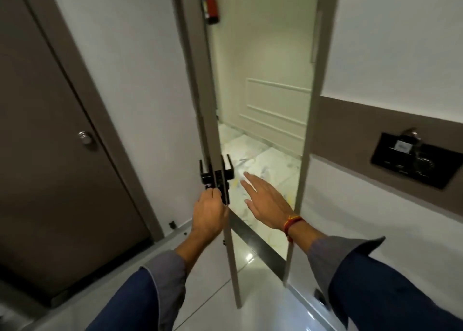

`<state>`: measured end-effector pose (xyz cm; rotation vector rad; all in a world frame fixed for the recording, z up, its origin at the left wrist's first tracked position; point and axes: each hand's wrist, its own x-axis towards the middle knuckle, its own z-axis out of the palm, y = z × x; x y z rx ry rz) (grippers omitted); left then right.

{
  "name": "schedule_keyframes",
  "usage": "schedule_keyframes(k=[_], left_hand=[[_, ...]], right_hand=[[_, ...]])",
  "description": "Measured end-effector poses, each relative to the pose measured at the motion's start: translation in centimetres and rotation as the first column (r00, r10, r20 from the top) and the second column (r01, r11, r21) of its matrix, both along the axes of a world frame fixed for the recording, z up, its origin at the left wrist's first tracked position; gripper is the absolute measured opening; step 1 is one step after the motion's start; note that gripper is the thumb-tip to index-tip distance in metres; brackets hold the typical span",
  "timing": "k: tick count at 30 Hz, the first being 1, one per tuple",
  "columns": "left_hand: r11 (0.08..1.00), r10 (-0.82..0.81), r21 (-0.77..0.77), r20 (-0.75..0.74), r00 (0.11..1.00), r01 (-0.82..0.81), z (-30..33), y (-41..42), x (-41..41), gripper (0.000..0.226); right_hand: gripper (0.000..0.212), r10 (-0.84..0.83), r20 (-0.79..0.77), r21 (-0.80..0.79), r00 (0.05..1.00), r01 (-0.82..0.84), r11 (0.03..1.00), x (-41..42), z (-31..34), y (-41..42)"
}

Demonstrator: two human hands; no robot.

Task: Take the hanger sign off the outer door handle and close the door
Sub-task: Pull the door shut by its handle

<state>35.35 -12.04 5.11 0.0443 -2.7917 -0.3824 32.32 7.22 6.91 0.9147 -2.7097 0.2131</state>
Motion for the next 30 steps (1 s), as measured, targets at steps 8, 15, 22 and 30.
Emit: schedule_keyframes(k=[8,15,22,30], left_hand=[[0.998,-0.069,0.012,0.198,0.978,0.068,3.0,-7.7,-5.2,0.071],[0.913,-0.220,-0.291,0.234,0.947,0.285,0.6,-8.4,-9.4,0.062],[0.866,-0.456,-0.147,0.164,0.875,0.478,0.1,-8.7,-12.7,0.056],[0.811,-0.577,-0.082,0.052,0.815,0.579,-0.1,-3.6,-17.8,0.050]], right_hand=[[0.066,0.161,-0.365,0.206,0.917,-0.089,0.974,-4.9,6.5,-7.5],[0.070,0.183,-0.598,0.256,0.781,-0.030,0.966,-10.5,9.7,-6.5],[0.078,0.134,-0.742,0.214,0.657,0.042,0.976,-15.6,11.7,-4.7],[0.082,0.047,-0.812,0.237,0.582,0.255,0.937,-18.5,12.8,2.3]])
